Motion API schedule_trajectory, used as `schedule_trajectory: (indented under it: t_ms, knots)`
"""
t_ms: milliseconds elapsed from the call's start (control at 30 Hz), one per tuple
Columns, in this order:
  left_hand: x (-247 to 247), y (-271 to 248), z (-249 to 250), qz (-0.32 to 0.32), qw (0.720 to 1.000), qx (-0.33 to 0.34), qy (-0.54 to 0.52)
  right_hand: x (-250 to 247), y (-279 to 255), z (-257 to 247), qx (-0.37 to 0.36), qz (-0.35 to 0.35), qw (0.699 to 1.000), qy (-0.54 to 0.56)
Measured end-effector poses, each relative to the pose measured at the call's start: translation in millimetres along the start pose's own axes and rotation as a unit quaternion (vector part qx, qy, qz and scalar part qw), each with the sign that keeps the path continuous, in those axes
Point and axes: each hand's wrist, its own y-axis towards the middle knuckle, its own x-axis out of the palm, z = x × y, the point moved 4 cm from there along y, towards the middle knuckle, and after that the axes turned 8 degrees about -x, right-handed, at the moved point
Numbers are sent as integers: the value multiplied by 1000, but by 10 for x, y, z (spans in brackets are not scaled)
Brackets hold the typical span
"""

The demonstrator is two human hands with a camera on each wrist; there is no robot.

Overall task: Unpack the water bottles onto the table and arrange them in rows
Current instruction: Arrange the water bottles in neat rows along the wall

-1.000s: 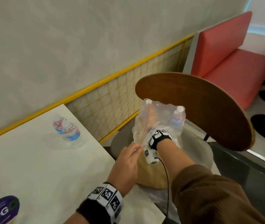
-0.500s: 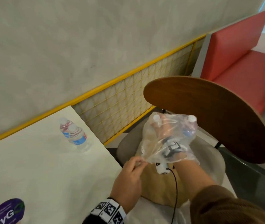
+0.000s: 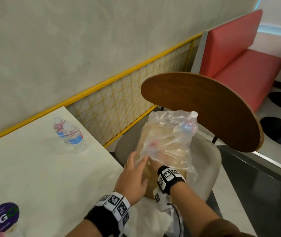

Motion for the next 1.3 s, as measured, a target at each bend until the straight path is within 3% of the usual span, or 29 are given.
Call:
schedule_trajectory:
  t_ms: [133, 267, 367, 433, 533, 600, 733, 767, 833, 900, 1033, 1100, 1167, 1233, 1300]
  knots:
    - [35, 12, -47, -48, 998, -14, 34, 38, -498, -218, 43, -43, 996, 61]
    - [15, 80, -26, -28, 999, -2, 17, -53, -933, -349, -18, -69, 971, 226]
    - [-98, 196, -1, 12, 1000, -11, -17, -258, -1019, -360, -74, -48, 964, 251]
    - [-175, 257, 6, 28, 999, -9, -30, -399, -966, -404, -73, -8, 981, 178]
    - [-220, 288, 0, 24, 999, -14, -26, -638, -868, -524, -104, 47, 991, -69]
    - [-221, 276, 12, 23, 1000, -11, -16, -770, -690, -550, -107, 82, 976, -171]
    - [-149, 252, 70, 22, 999, 22, 37, -1062, -340, -611, -113, 147, 946, -264]
    - [-130, 251, 91, 17, 998, 31, 50, -1159, -269, -599, -70, 187, 944, -263]
    - [-82, 243, 136, 2, 996, 48, 78, -1395, -284, -706, -5, 288, 901, -324]
    - [-27, 245, 153, -6, 994, 64, 92, -1519, -279, -782, 13, 319, 889, -329]
    - [-51, 305, 96, 7, 997, 45, 64, -1518, 39, -810, 19, 256, 871, -419]
    - [-73, 345, 50, 5, 998, 35, 54, -1427, -209, -951, 34, 230, 852, -470]
    - [-72, 368, 27, 2, 999, 29, 44, -1422, -398, -963, 48, 179, 863, -470]
    - [-56, 364, 36, 4, 999, 30, 36, -1334, -577, -1189, 16, 94, 879, -468]
    - [-49, 344, 49, 9, 999, 32, 28, -1326, -576, -1223, 6, 79, 846, -527]
